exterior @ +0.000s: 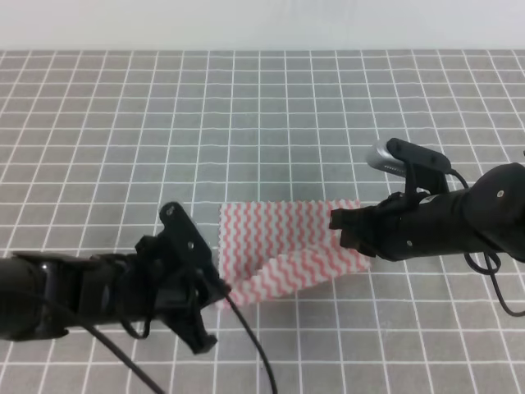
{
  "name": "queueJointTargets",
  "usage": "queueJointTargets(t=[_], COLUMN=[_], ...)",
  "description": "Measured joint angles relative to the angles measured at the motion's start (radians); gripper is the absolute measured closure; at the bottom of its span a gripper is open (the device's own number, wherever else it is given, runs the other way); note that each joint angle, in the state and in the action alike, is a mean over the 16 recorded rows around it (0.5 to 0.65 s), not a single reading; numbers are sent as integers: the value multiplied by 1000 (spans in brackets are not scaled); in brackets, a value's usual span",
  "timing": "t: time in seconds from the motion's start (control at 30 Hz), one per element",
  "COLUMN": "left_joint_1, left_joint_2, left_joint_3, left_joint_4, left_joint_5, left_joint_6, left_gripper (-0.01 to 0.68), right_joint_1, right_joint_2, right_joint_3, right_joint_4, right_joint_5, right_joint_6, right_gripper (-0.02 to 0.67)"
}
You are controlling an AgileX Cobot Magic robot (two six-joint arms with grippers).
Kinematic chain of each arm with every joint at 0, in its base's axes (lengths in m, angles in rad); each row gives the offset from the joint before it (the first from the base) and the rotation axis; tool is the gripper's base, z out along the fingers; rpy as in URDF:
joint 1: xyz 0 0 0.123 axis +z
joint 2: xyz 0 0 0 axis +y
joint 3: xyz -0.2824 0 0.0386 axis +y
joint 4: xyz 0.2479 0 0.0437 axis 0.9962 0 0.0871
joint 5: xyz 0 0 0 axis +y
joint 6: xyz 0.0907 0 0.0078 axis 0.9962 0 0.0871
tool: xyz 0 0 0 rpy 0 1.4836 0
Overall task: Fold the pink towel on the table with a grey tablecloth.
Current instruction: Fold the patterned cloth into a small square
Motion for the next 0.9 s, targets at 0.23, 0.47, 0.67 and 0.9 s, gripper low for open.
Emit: queueJointTargets(t=[0.23, 0.47, 0.67, 0.9], left_joint_1=[0, 0, 0, 0], left_joint_2=[1, 23, 65, 121], left_joint_3=[-44, -103, -155, -199], left_joint_4=[-2, -7, 2, 6], left_joint_5=[-38, -75, -95, -104], left_joint_6=[-38, -55, -69, -81], left_gripper=[675, 675, 675, 675], right_joint_1=[0, -2, -12, -25], right_joint_2=[1, 3, 13, 38], right_joint_3=[0, 0, -2, -14], right_joint_4=[0, 0, 2, 6], right_joint_5=[-10, -22, -28, -28], right_joint_6=[0, 1, 2, 3], right_gripper=[662, 662, 662, 662])
